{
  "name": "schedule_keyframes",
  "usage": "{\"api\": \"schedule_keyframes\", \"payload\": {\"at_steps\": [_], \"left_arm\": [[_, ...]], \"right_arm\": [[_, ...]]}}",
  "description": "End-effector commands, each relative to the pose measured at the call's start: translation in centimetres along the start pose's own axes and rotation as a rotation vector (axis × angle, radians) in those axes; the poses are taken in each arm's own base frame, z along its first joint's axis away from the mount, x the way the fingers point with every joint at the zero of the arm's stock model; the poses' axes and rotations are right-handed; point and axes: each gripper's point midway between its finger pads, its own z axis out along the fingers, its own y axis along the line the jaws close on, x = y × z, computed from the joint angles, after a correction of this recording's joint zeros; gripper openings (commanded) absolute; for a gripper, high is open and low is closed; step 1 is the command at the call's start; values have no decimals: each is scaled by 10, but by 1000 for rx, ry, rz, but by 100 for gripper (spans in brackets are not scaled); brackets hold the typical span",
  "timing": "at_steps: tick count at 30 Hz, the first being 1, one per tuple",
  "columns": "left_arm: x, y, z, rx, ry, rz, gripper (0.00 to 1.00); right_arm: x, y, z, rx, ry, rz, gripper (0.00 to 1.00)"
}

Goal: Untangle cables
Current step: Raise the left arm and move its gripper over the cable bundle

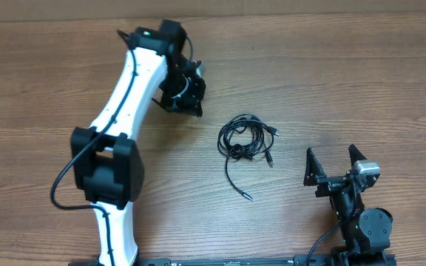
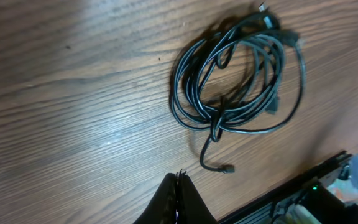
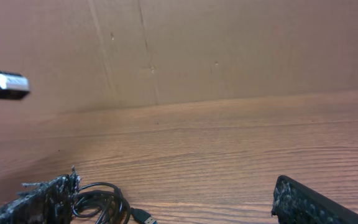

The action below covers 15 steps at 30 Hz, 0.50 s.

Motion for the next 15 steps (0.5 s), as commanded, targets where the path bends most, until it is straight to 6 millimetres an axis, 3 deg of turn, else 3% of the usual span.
{"api": "schedule_keyframes", "payload": {"at_steps": [1, 10, 15], "left_arm": [[1, -3, 18, -39, 44, -14, 4], [-2, -19, 31, -58, 29, 47, 4], [-8, -5, 30, -139, -12, -132, 4]], "right_arm": [[2, -3, 0, 11, -4, -7, 100], [2, -3, 0, 11, -4, -7, 100], [2, -3, 0, 11, -3, -7, 100]]}}
